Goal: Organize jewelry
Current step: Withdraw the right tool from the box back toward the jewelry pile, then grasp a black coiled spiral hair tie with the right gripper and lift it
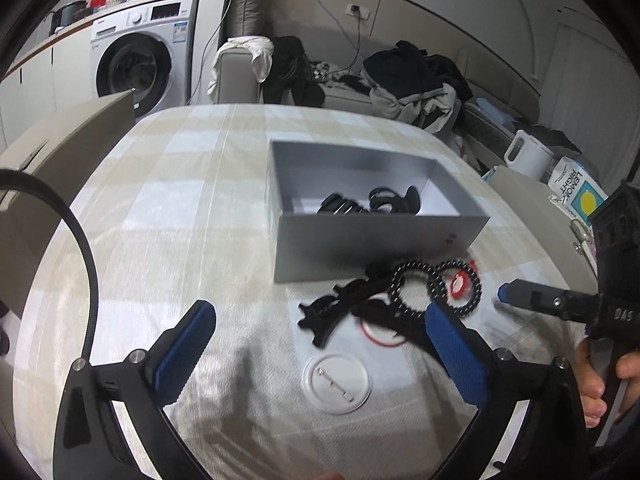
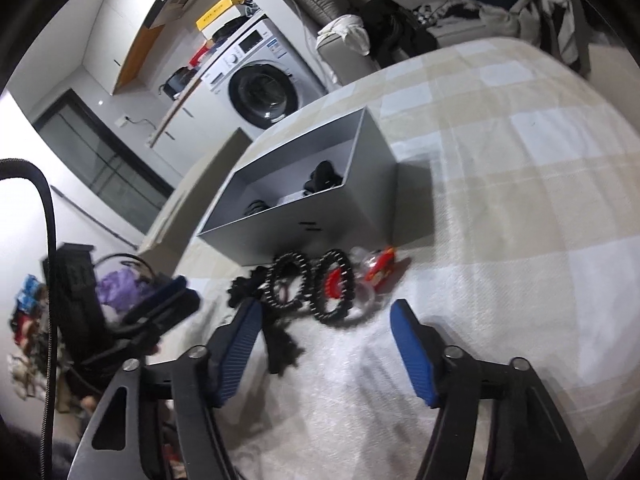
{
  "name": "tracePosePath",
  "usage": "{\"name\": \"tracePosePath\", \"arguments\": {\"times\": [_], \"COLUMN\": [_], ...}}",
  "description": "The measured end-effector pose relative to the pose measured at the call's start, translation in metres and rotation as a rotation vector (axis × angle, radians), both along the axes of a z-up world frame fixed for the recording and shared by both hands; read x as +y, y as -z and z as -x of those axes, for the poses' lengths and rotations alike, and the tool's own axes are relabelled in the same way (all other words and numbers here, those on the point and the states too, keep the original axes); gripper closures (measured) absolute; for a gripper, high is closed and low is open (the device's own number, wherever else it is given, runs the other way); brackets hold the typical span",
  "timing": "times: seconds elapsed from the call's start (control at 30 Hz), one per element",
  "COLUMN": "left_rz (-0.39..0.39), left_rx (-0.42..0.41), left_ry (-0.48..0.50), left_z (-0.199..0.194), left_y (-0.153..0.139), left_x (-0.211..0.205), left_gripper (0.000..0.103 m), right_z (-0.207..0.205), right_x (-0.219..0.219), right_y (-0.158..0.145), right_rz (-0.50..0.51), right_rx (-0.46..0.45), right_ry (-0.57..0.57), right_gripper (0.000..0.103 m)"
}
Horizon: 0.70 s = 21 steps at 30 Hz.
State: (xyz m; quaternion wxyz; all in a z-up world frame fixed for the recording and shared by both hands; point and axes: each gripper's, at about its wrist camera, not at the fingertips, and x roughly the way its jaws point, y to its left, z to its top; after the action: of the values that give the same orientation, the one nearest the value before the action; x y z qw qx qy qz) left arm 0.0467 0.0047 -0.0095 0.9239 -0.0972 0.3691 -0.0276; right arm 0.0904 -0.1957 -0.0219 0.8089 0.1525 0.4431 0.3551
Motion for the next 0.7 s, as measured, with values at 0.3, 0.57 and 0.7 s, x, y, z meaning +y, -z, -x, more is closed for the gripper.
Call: {"name": "tracePosePath", "arguments": {"times": [0.3,0.57,0.7], "left_rz": [0.013,0.006,0.007], "left_rx": [0.029,0.014,0.017], "left_ry": [0.054,0.082,0.087], "left_z": [0.005,0.005,0.004], "left_y": [0.006,0.004,0.004], "left_x": [-0.004,-0.006,-0.008], "left_gripper": [0.006,0.006,0.006], "right_z": [-0.002,-0.011,-0.012], "right_x": [0.010,0.009,0.009], "right_y": [0.008,0.017,0.015], "right_rz": [0.024,0.030,0.036], "right_rx": [0.021,0.057,0.053], "right_ry": [-0.017,0.017,0.019], "right_gripper": [0.058,0.070,0.077]}}
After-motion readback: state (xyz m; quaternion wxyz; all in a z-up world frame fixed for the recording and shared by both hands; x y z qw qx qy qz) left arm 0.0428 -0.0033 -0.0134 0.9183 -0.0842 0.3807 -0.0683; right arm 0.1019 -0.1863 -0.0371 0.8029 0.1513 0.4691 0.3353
